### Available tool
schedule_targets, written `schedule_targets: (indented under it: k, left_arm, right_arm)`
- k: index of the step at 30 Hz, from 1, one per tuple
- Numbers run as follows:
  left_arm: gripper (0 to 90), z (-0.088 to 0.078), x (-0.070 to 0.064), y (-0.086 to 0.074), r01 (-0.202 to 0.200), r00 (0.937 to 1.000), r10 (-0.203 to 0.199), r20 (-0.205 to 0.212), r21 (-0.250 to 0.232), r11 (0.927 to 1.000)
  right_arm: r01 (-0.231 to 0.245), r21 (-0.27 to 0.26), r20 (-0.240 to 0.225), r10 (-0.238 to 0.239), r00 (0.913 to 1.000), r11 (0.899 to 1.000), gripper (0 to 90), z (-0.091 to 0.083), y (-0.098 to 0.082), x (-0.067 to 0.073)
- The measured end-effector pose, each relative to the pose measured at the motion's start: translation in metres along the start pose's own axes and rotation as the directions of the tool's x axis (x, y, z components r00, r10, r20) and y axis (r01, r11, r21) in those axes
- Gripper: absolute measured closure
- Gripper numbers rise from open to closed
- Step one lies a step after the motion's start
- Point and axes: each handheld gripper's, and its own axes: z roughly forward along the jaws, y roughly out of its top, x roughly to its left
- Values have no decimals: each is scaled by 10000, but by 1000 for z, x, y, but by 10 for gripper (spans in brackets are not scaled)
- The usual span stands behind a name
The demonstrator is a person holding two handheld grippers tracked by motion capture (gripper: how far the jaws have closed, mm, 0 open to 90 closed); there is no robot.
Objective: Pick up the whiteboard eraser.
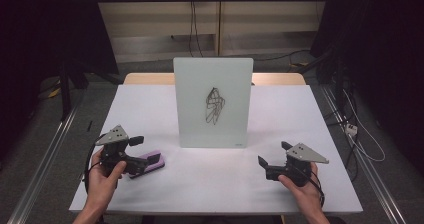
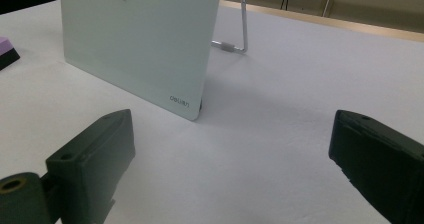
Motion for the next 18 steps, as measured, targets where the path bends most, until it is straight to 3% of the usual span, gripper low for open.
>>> schedule_targets:
  k: [3,9,10,11,15,16,18]
  left_arm:
    - [65,0,2,-2,-434,9989,437,-150,172,9989]
    - [66,1,5,-2,-491,9988,487,66,836,9953]
    - [67,1,6,-2,-673,9975,647,293,961,9931]
    - [85,3,6,-3,-912,9957,886,265,1214,9884]
    - [91,8,7,-5,-1021,9947,990,270,1686,9804]
    - [98,8,9,-5,-1203,9924,1227,2,1974,9729]
    - [83,9,9,-5,-1342,9881,1476,-441,2241,9653]
  right_arm:
    - [-20,-14,-21,20,10000,10000,46,0,0,0]
    - [21,69,-54,-21,10000,10000,46,1,0,1]
    - [14,96,-84,-13,10000,10000,45,1,0,1]
    - [23,122,-126,-21,9999,9999,43,1,0,1]
    - [27,110,-210,-24,9998,9999,44,1,0,2]
    - [62,114,-192,-60,9998,9999,44,1,0,2]
    - [24,100,-179,-22,9998,9999,44,1,1,2]
